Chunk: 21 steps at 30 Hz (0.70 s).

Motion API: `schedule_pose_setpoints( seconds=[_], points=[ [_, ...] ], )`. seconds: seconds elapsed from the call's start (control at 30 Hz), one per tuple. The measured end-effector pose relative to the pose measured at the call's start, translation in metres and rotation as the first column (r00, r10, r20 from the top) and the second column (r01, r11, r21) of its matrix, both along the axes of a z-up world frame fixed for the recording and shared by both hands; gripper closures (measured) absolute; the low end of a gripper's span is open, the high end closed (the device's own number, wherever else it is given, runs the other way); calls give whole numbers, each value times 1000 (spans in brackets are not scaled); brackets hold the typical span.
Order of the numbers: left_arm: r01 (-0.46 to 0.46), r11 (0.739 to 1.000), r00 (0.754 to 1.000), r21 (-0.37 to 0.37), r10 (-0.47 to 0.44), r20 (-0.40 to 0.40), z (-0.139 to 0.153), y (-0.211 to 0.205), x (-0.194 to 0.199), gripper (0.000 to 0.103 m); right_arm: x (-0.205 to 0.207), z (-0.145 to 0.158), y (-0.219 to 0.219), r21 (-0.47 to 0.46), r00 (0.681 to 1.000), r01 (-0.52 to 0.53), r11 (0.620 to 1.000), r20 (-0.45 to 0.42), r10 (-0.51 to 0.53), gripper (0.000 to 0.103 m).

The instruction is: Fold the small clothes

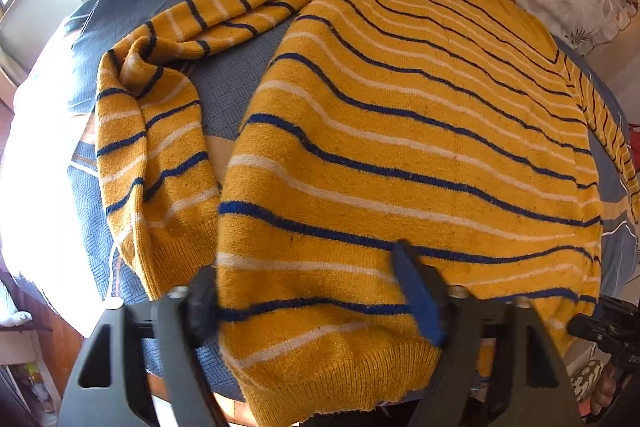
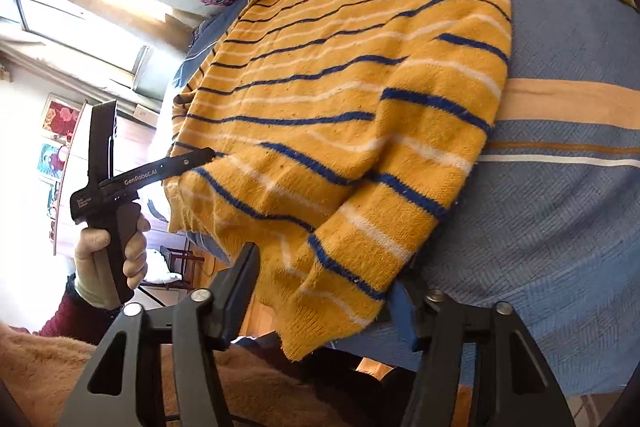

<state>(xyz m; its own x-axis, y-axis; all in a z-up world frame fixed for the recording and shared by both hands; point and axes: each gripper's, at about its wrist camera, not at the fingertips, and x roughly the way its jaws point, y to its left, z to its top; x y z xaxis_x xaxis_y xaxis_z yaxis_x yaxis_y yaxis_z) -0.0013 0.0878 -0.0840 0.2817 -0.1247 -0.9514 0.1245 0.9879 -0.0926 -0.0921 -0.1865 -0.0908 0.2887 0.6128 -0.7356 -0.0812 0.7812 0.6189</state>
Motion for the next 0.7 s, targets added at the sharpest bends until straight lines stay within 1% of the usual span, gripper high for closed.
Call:
schedule_pose_setpoints(
  seconds=[0.03,0.07,0.1,0.2,0.27,0.33,0.4,0.5,0.53,0.57,0.6,0.63,0.67,0.7],
  points=[
    [-7,1000,1000,3,7,-12,2,0,0,81,3,-4,2,4,1000,-11,1000,-25,11,90],
    [-14,1000,1000,-4,13,-16,5,1,-1,89,6,-9,3,16,999,-2,1000,-43,3,90],
    [-20,1000,1000,-20,19,-22,9,3,-3,89,4,-9,-1,37,999,12,999,-42,-10,91],
    [-38,998,999,-53,36,-36,24,7,-18,94,-6,3,-13,37,1000,10,999,-22,-9,93],
    [-42,998,999,-45,40,-33,34,5,-34,95,-18,12,-25,49,1000,-1,999,-19,2,93],
    [-49,998,998,-51,46,-50,38,4,-50,95,-30,18,-39,30,1000,1,1000,-27,0,94],
    [-64,996,995,-56,59,-83,28,3,-61,95,-41,16,-54,9,999,23,1000,-44,-23,94],
    [-93,994,990,-64,86,-109,9,3,-64,94,-48,1,-70,-14,994,75,997,-77,-76,92],
    [-95,993,991,-73,87,-105,10,4,-66,94,-48,-2,-73,-5,992,94,996,-84,-94,89],
    [-86,992,993,-93,77,-92,15,5,-69,94,-48,-2,-78,11,990,114,993,-83,-112,89],
    [-76,991,995,-109,68,-70,22,8,-73,93,-48,3,-85,15,989,133,991,-63,-131,89],
    [-65,991,997,-118,61,-39,31,11,-78,90,-48,10,-95,6,986,164,986,-26,-164,87],
    [-52,991,999,-123,51,-12,39,14,-80,85,-48,19,-109,0,976,216,976,12,-216,80],
    [-49,991,999,-124,51,10,46,17,-83,82,-47,25,-128,-6,956,291,957,41,-291,70]
  ],
)
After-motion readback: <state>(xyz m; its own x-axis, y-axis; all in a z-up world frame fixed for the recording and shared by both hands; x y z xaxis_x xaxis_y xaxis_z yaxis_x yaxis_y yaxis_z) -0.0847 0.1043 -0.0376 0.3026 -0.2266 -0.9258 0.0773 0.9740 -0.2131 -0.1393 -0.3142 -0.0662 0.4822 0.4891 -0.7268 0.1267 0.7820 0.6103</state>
